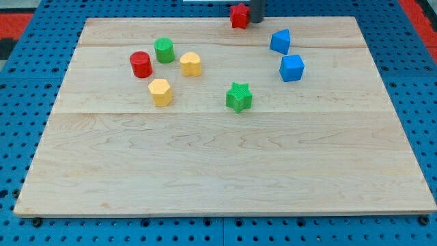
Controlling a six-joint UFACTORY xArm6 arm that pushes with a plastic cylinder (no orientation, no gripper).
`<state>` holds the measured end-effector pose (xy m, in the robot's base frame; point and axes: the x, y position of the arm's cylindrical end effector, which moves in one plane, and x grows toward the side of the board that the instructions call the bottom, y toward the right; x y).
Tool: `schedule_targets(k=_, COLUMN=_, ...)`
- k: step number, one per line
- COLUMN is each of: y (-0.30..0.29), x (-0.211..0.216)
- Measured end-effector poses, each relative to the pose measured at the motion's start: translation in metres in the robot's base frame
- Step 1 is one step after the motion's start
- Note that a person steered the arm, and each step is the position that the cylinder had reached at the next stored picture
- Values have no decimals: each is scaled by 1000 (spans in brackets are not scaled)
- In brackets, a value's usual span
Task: Move the red star to the top center of the board
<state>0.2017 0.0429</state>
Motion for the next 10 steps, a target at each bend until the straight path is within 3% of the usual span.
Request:
schedule_targets(k=1, y=-39, x=53)
schedule_targets(k=2, y=-45, x=39)
schedule_targets(k=3, y=-138, x=-8)
schedule_targets(k=4, y=-138, x=-8)
schedule_targets(k=6, y=-103, x=-10)
schedule_targets(k=7, y=-55, x=-9)
schedule_targets(k=8, y=27, x=30)
schedule_targets(k=9, y=45, x=88)
schedule_targets(k=10, y=43, x=73)
